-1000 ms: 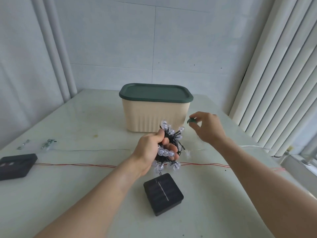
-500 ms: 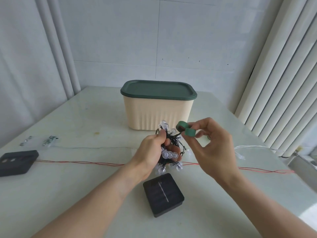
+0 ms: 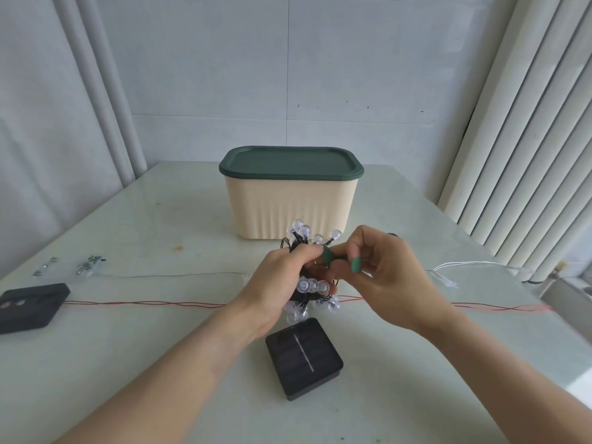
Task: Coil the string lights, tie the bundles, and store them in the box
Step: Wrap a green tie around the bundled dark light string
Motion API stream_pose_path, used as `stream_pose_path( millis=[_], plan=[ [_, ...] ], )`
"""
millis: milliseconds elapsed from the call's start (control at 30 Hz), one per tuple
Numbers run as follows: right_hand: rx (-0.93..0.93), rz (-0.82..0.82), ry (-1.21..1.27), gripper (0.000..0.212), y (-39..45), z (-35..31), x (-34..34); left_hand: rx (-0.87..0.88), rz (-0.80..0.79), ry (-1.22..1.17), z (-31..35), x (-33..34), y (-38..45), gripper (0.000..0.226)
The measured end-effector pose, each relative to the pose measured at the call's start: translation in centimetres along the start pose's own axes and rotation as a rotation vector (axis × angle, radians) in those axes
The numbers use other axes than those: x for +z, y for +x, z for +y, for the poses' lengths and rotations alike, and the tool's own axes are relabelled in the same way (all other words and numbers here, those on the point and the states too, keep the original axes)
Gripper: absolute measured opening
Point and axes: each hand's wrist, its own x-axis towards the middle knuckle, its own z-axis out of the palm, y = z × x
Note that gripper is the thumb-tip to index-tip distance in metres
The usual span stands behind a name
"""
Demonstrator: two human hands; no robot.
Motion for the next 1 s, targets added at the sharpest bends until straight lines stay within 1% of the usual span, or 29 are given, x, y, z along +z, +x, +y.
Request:
stream_pose_path(
  millis=[67,200,233,300,333,433,533,600,700,800,833,867,933,1000],
  plan=[
    [-0.01,0.011,0.027,0.03,0.06,0.09,-0.11,0.012,0.025,0.002,0.08,0.06,-0.08,0.033],
    [0.019,0.043,0.095,0.021,0.07,0.37,-0.03,0.018,0.057,0.021,0.07,0.07,-0.03,0.028],
    [0.032,0.041,0.101,0.024,0.09,0.41,-0.05,0.018,0.058,0.02,0.03,-0.01,0.06,0.029],
    [0.056,0.019,0.103,0.034,0.16,0.37,-0.14,0.008,0.062,0.02,0.16,-0.1,-0.03,0.043],
    [0.069,0.007,0.116,0.035,0.19,0.33,-0.16,0.01,0.068,0.02,0.16,-0.14,-0.05,0.043],
    [0.107,-0.003,0.162,0.036,0.18,0.18,-0.01,0.024,0.08,0.051,0.16,-0.19,-0.11,0.026],
    [0.107,0.017,0.137,0.029,0.21,0.25,0.1,0.045,0.068,0.077,0.13,-0.08,-0.18,0.035],
    [0.112,0.034,0.14,0.025,0.18,0.3,0.09,0.063,0.075,0.099,0.26,0.17,-0.43,0.032],
    [0.082,0.026,0.147,0.016,0.16,0.32,0.1,0.081,0.068,0.114,0.18,0.31,-0.48,0.045],
    [0.068,0.038,0.075,0.012,0.14,0.37,0.16,0.069,-0.012,0.143,0.06,0.15,-0.37,0.071],
    [0.071,0.047,0.041,0.011,0.13,0.43,0.2,0.074,-0.048,0.177,0.05,0.04,-0.34,0.072],
    [0.076,0.053,0.024,0.01,0.09,0.44,0.23,0.092,-0.076,0.21,0.02,0.05,-0.35,0.063],
    [0.096,0.062,0.047,0.012,0.06,0.45,0.22,0.113,-0.077,0.244,-0.08,-0.02,-0.4,0.044],
    [0.114,0.041,0.091,0.014,0.05,0.27,-0.03,0.117,-0.069,0.235,-0.08,-0.1,-0.46,0.04]
  ],
)
